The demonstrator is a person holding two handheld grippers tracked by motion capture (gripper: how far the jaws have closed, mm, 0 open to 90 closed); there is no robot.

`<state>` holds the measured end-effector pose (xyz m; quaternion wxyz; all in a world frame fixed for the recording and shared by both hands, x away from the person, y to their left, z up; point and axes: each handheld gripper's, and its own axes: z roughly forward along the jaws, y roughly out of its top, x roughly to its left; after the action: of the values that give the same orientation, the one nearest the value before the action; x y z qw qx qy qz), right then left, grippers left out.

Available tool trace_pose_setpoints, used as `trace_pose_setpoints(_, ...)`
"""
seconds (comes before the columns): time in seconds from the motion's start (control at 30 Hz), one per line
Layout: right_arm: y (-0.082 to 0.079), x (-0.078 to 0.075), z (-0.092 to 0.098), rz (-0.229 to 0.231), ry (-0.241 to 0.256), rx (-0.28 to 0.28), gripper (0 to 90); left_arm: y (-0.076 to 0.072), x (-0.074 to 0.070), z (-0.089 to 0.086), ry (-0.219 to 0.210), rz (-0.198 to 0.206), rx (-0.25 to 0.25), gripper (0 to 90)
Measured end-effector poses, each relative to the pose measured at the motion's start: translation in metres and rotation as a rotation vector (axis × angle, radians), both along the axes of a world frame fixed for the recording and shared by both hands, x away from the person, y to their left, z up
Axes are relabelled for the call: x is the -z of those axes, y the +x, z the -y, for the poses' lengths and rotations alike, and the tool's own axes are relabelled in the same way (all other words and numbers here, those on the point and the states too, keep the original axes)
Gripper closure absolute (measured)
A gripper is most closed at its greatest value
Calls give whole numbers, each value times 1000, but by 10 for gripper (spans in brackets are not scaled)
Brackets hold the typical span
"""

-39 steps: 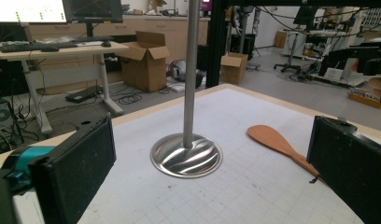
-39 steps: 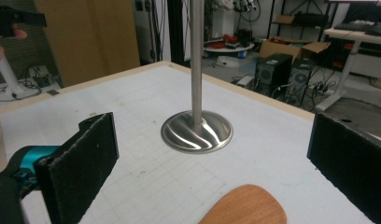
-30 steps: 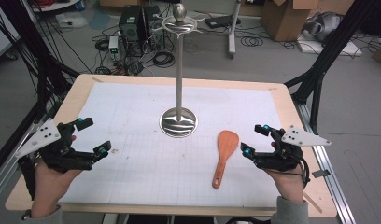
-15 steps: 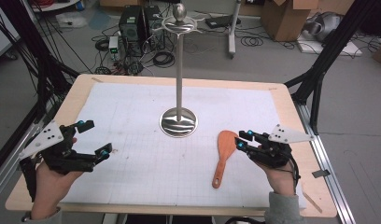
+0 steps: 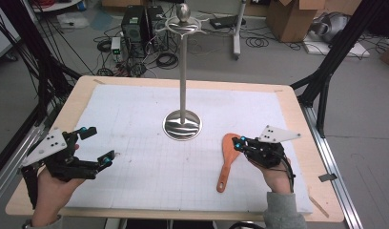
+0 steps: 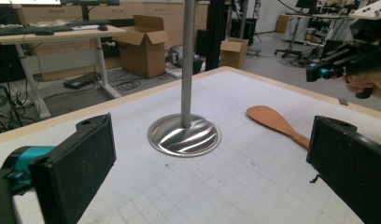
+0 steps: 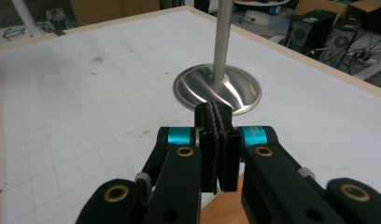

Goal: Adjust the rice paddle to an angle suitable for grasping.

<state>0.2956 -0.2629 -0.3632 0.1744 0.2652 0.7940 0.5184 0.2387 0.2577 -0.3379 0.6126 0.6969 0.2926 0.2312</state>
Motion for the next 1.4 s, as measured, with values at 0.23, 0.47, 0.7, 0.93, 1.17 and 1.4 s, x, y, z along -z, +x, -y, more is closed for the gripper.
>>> trace_pose_setpoints(0.23,12,13,-8,-20,-14,-5,891,-2,2,-3,3,-3,-13,17)
trace_pose_setpoints(0.47,24,23,-18,-44,-54,-16,892,-4,5,-5,8,-7,-17,17)
trace_pose_setpoints(0.7,39,34,-27,-61,-90,-17,893,-6,8,-8,15,-16,-27,17)
trace_pose_setpoints(0.93,50,44,-29,-120,-114,-6,893,-8,11,-9,19,-26,-34,18)
trace_pose_setpoints(1.17,61,55,-32,-164,-155,11,893,-13,10,-7,24,-23,-27,17)
trace_pose_setpoints(1.4,67,61,-37,-170,-207,18,894,-15,10,-9,21,-22,-33,18)
